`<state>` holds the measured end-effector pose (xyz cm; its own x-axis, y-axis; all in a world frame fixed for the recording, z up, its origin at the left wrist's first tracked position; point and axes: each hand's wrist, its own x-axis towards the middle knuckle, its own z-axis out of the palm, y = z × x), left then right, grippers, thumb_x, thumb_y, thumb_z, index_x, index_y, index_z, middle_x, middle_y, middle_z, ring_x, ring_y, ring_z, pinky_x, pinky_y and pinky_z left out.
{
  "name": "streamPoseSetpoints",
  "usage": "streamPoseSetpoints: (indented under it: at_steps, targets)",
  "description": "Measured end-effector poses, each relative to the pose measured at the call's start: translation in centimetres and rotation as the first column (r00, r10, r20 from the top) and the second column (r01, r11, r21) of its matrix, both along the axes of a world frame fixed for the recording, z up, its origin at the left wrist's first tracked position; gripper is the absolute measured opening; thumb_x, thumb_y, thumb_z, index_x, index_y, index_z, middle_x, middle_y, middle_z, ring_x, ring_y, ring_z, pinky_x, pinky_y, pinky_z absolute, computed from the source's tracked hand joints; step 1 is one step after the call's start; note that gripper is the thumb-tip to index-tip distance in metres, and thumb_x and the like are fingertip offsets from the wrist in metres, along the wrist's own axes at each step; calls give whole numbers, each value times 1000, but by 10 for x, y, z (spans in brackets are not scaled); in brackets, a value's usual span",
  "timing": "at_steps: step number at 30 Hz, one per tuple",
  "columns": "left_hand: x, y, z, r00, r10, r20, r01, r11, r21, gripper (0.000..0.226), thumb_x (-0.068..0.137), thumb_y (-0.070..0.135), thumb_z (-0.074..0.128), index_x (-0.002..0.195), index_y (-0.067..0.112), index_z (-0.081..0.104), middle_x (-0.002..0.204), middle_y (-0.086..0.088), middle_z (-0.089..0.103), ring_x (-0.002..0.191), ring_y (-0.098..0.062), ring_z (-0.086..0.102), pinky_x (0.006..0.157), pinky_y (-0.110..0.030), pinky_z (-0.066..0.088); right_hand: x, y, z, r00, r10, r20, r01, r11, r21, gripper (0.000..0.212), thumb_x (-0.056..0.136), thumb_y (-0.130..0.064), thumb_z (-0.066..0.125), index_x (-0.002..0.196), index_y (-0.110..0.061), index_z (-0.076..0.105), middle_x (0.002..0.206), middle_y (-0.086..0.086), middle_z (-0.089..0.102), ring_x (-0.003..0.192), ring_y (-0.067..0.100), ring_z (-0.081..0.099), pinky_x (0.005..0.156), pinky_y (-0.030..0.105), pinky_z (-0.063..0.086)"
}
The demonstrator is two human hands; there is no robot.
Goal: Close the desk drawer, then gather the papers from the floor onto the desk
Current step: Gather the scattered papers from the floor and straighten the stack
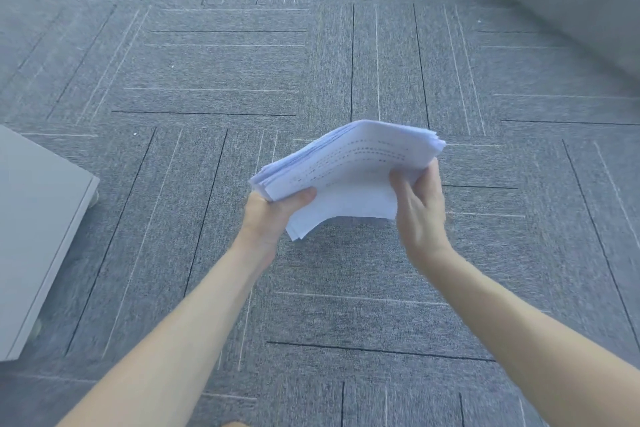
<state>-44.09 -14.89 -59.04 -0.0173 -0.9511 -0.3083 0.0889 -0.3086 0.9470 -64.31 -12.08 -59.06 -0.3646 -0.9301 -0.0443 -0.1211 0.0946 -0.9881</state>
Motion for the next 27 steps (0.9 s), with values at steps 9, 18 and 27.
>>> streamPoseSetpoints:
  at_steps: [9, 18, 27]
  targets:
    - [10, -2, -5, 1000, -9, 6, 9, 999, 52, 35, 74, 0, 74, 99, 25, 73, 111, -2, 75, 112, -25, 65, 98, -46, 50, -13, -2, -17, 997, 82, -8, -80, 988, 131, 39, 85, -28, 53, 124, -21, 51, 95, -30, 60, 102, 17, 58, 96, 48, 49]
    - [0, -7, -22, 998, 16, 56, -24, 989, 146, 38, 76, -3, 73, 95, 30, 71, 107, 2, 75, 108, -18, 63, 103, -46, 38, -8, -3, -35, 996, 84, 43, -92, 962, 256, 38, 94, -20, 48, 130, -28, 52, 122, -2, 61, 110, 21, 58, 99, 52, 47]
    - [-11, -13, -19, 992, 105, 76, -117, 976, 183, 21, 78, -4, 63, 88, 15, 60, 103, -2, 66, 101, -14, 54, 90, -35, 30, -4, 4, -49, 998, 35, -48, -23, 973, 228, 40, 100, -17, 43, 140, -25, 42, 111, -9, 60, 104, 17, 57, 89, 40, 46]
